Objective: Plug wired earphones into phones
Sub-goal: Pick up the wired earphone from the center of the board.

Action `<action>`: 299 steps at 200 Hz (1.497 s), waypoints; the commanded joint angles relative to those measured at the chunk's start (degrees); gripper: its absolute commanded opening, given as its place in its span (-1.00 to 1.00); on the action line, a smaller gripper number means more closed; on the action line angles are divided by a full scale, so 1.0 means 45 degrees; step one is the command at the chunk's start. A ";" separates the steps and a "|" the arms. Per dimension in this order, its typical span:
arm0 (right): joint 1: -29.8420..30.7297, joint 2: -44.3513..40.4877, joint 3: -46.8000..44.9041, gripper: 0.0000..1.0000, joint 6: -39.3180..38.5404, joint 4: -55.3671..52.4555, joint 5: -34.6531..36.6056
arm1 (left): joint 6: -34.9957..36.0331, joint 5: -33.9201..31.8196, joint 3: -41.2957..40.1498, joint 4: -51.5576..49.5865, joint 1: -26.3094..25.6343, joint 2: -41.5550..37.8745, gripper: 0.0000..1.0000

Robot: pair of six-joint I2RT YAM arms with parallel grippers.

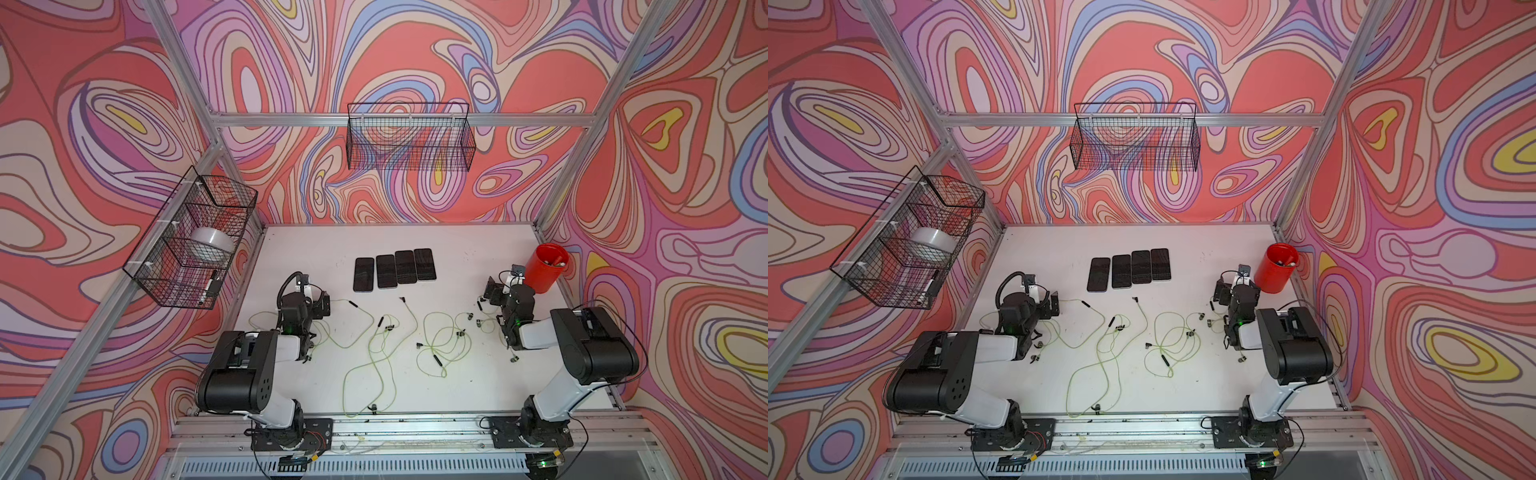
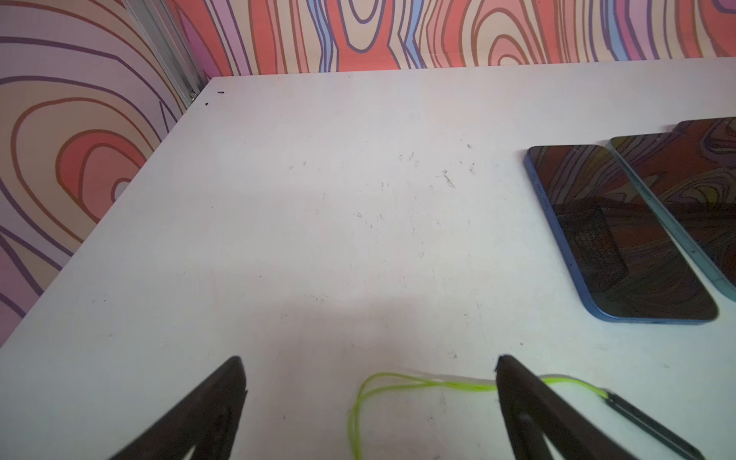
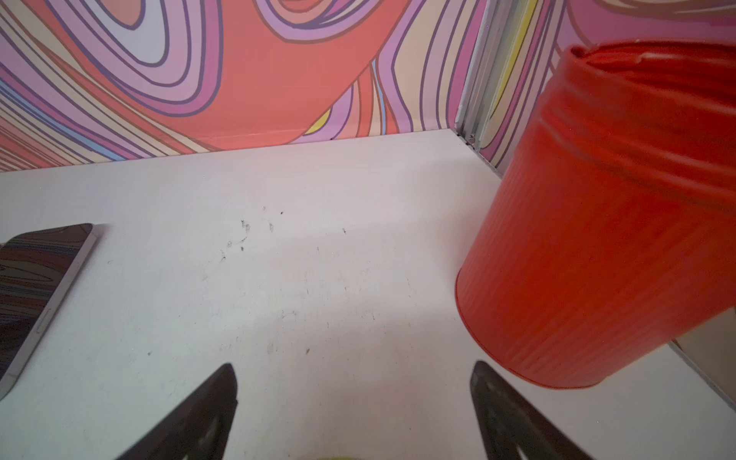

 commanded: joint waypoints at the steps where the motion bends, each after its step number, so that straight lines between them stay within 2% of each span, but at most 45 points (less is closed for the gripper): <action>1: 0.0063 0.0205 0.0198 0.87 0.0006 0.0325 0.0120 | -0.0101 -0.0085 0.0224 0.0581 -0.0052 0.0125 1.00; 53: 0.0058 0.0205 0.0202 0.97 0.0001 0.0316 0.0120 | -0.0109 -0.0066 0.0209 0.0581 -0.0052 0.0118 1.00; 212: -0.0085 0.0244 0.0335 0.97 0.0183 -0.0002 -0.0167 | -0.0162 0.0225 0.0354 0.0329 0.0116 0.0136 0.98; 222: -0.0234 0.0196 0.0311 0.97 0.0273 -0.0017 -0.0471 | -0.0297 -0.0173 0.0366 0.0221 0.0124 -0.0014 0.92; 235: -0.0235 0.0014 0.0098 0.95 0.0287 0.0375 -0.0375 | -0.0703 -0.0908 0.0702 -0.0806 0.0179 -0.0545 1.00; 251: -0.0351 -0.1651 0.1207 0.97 0.0507 -0.3087 -0.0161 | -0.0426 -0.0985 0.1496 -0.2897 0.0037 -0.1399 0.98; 273: -0.0352 -0.3059 0.3134 0.97 0.0019 -0.7228 -0.0383 | -0.0286 -0.3076 0.1825 -0.3891 -0.0761 -0.2803 0.96; 299: -0.0352 -0.3393 0.5614 0.97 -0.0035 -1.2550 -0.0626 | -0.1763 -0.3865 0.3680 -0.7945 -0.1474 -0.4526 0.91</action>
